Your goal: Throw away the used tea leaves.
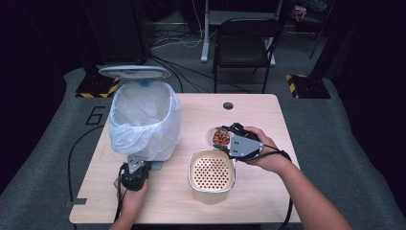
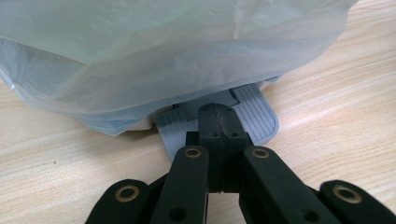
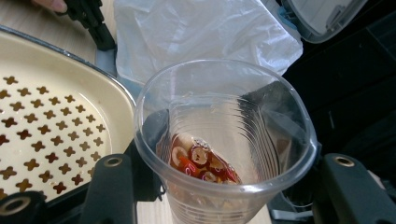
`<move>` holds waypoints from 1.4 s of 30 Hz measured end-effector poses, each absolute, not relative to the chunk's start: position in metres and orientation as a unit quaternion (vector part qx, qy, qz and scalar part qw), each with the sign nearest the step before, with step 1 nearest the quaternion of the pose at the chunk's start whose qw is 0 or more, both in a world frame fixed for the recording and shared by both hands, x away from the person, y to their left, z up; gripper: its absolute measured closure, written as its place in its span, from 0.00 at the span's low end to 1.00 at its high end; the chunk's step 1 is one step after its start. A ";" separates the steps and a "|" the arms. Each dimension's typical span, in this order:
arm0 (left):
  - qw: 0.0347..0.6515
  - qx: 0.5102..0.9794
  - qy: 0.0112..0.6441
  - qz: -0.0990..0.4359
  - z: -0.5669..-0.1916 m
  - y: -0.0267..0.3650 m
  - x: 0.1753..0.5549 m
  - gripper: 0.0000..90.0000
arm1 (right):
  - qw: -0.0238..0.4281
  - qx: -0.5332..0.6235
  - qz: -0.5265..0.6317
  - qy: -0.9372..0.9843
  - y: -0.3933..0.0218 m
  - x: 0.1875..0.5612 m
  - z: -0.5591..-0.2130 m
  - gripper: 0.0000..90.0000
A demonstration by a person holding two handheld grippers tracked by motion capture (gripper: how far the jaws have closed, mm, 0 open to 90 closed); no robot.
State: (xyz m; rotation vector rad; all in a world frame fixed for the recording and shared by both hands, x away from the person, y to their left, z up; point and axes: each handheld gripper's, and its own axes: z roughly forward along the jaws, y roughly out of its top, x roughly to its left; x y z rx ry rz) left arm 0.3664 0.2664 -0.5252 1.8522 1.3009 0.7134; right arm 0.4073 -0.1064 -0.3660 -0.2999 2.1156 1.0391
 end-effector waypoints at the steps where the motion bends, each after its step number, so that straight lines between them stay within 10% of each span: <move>1: 0.375 0.723 0.509 0.278 -0.525 0.266 0.366 1.00 | 0.374 -0.117 0.406 0.826 -0.106 0.407 -0.366 0.49; 26: 0.376 0.723 0.509 0.277 -0.525 0.267 0.367 1.00 | 0.436 -0.224 0.289 0.822 -0.096 0.387 -0.367 0.49; 42: 0.377 0.722 0.509 0.278 -0.525 0.267 0.367 1.00 | 0.565 -0.410 0.078 0.712 -0.075 0.353 -0.395 0.50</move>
